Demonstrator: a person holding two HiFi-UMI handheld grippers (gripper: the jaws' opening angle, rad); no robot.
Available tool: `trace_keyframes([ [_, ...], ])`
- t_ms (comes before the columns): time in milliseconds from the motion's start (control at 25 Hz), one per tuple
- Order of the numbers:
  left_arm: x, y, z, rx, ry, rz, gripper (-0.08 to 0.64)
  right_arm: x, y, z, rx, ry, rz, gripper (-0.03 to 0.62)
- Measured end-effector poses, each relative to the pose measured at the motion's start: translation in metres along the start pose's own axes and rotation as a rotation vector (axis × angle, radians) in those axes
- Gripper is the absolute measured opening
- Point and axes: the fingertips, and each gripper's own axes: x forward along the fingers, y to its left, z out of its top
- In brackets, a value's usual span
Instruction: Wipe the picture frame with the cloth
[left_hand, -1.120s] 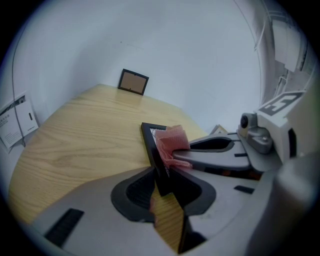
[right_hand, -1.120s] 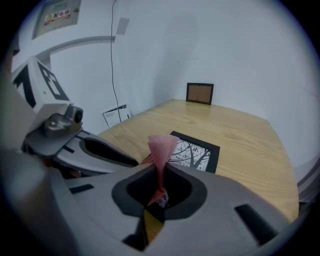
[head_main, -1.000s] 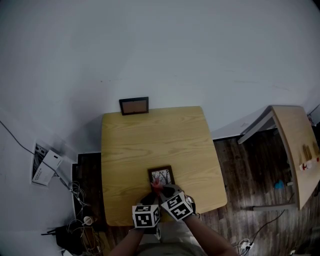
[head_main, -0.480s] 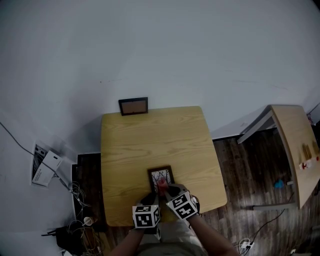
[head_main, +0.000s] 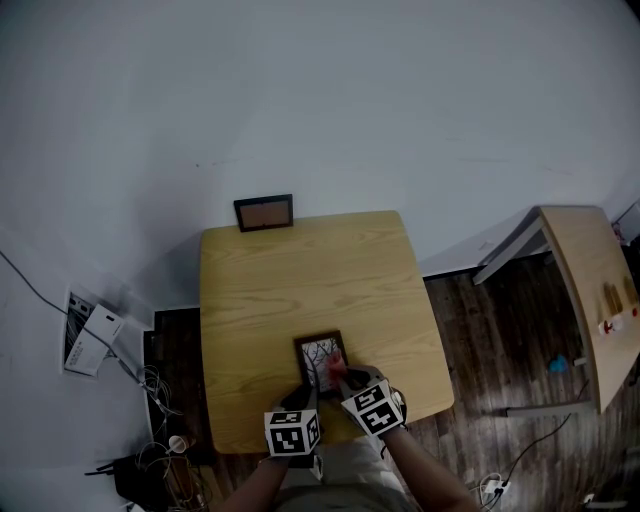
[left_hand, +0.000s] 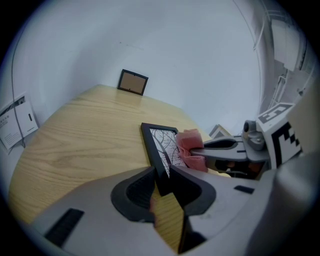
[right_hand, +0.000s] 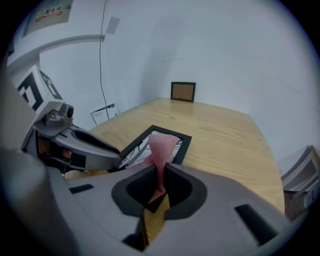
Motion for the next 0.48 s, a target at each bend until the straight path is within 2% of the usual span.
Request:
trace_keyframes([
  [200, -0.002, 0.001, 0.0, 0.009, -0.009, 0.001, 0.086, -0.001, 0.002, 0.002, 0.058, -0.031, -0.004, 0.018],
  [480, -0.017, 0.006, 0.0, -0.008, -0.057, -0.004, 0.086, -0.033, 0.017, 0.016, 0.136, -0.161, -0.013, 0.018],
])
